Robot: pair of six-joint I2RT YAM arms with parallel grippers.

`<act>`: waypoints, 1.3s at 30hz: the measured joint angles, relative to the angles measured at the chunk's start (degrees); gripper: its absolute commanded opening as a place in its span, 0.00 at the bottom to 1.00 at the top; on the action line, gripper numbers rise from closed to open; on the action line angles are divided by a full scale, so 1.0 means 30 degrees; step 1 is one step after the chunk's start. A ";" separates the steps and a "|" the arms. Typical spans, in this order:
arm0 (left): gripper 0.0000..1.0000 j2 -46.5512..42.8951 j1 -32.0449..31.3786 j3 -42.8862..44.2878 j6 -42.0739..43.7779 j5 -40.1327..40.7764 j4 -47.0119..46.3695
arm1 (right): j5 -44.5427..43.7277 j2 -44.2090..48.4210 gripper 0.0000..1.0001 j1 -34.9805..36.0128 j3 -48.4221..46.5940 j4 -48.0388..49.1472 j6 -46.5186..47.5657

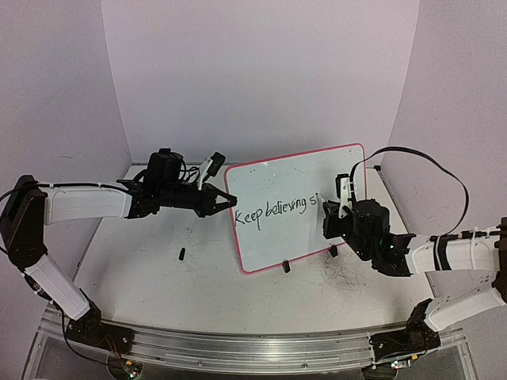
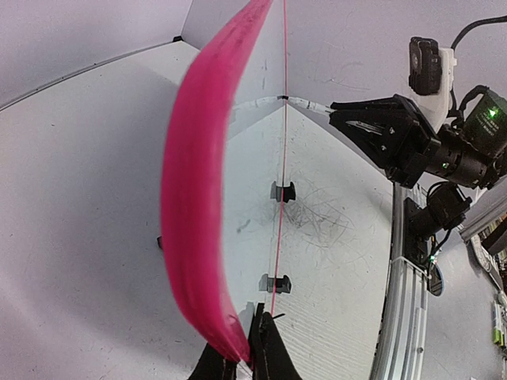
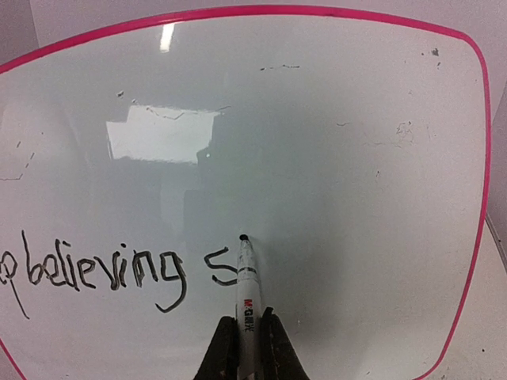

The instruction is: Write a sentence on the whiteboard

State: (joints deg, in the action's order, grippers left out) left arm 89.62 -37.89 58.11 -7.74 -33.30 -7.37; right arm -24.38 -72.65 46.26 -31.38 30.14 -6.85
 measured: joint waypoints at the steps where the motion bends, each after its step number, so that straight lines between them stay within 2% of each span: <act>1: 0.00 0.0000 0.0000 0.0000 -0.0003 0.0000 0.0011 | -0.0003 -0.0026 0.00 0.0000 -0.0006 0.0018 -0.0003; 39: 0.00 0.0000 0.0000 0.0000 -0.0003 0.0015 0.0108 | 0.0233 0.0237 0.00 0.0000 0.0518 -0.0991 -0.1100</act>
State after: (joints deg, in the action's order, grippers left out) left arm 89.62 -37.89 58.11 -7.75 -33.26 -7.05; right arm -23.68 -71.94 46.26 -29.82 27.17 -10.15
